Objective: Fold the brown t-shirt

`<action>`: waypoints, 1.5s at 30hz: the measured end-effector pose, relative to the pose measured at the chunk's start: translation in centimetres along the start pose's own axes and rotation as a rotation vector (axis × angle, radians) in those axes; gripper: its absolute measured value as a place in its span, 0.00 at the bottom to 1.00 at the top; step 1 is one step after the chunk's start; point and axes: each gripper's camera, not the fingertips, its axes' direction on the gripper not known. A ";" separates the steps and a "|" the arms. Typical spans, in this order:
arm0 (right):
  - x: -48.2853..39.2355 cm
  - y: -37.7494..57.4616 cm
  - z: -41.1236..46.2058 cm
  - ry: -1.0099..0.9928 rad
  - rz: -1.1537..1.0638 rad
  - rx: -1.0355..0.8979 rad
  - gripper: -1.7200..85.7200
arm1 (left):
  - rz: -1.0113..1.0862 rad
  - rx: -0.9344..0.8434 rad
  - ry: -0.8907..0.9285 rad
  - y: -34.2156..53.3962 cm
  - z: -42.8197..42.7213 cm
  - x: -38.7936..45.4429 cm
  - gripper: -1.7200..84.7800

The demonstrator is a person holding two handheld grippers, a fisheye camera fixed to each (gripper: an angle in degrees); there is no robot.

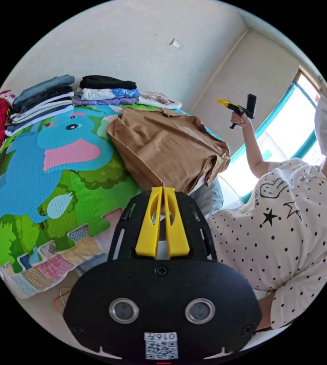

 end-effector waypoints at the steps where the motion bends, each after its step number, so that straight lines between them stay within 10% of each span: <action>1: -0.8 -3.1 2.3 0.001 -0.052 0.014 0.14 | 0.029 0.023 0.024 0.2 0.1 0.4 0.01; 19: -13.1 -25.9 47.8 -0.062 -0.255 -0.720 0.14 | 0.406 -0.111 0.358 -1.0 13.4 8.9 0.01; 27: -15.5 -24.9 48.0 0.152 -0.353 -0.773 0.07 | 0.429 -0.130 0.393 -0.4 15.4 9.0 0.01; 39: -4.4 -18.2 36.0 -0.016 0.289 -0.399 0.06 | 0.439 -0.166 0.464 1.5 18.2 8.5 0.01; 45: -7.2 -20.1 33.3 0.169 0.175 -0.292 0.10 | 0.458 -0.204 0.478 2.6 19.6 8.4 0.01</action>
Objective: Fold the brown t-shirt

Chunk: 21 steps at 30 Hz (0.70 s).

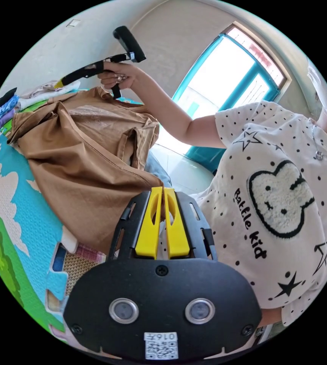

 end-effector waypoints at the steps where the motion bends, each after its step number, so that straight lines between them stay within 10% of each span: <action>1: -1.6 -0.7 -0.8 0.049 -0.035 0.068 0.12 | -0.002 0.002 0.002 0.3 0.1 0.0 0.01; 10: -14.3 -8.3 7.4 0.217 -0.462 -0.064 0.18 | -0.012 0.044 -0.032 4.1 -0.3 1.2 0.01; 21: -6.9 -15.6 7.9 0.135 -0.099 -0.059 0.02 | -0.017 0.259 -0.052 12.1 -5.6 2.6 0.01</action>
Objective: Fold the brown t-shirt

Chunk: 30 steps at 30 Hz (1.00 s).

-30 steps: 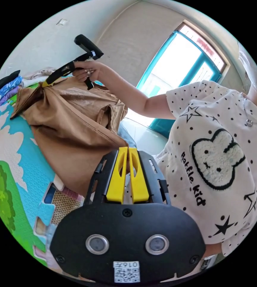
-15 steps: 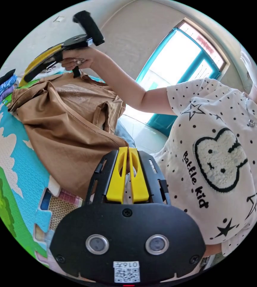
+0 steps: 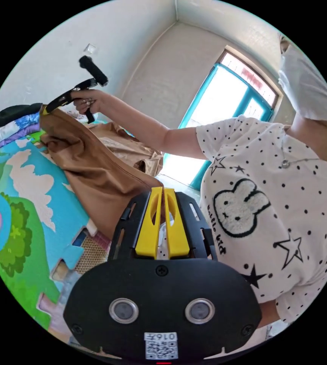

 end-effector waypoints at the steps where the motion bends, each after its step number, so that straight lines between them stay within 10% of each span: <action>1: 2.2 -0.9 -1.6 -0.053 0.070 0.060 0.02 | 0.001 0.044 -0.009 0.8 -1.5 0.0 0.01; 11: 9.0 -12.5 -5.4 -0.305 0.248 0.257 0.02 | -0.055 0.391 -0.250 10.1 -13.0 1.1 0.01; 30: -12.9 -28.1 8.3 -0.147 -0.166 -0.041 0.08 | -0.582 0.551 -0.718 28.0 -25.6 -0.1 0.01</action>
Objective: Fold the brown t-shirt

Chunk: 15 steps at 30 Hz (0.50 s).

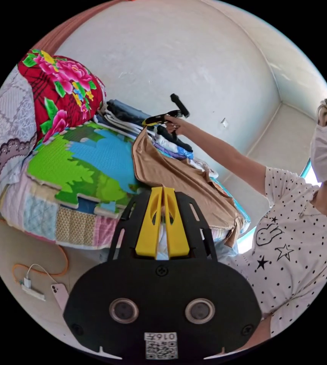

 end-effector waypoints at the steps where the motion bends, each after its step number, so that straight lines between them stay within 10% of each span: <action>1: 0.1 0.9 -0.5 -0.008 -0.014 -0.009 0.08 | -0.001 -0.017 -0.008 0.4 -0.5 -0.4 0.01; 15: 4.6 29.9 -13.4 -0.006 -0.026 0.186 0.08 | -0.108 -0.098 -0.102 3.6 -4.1 -3.3 0.01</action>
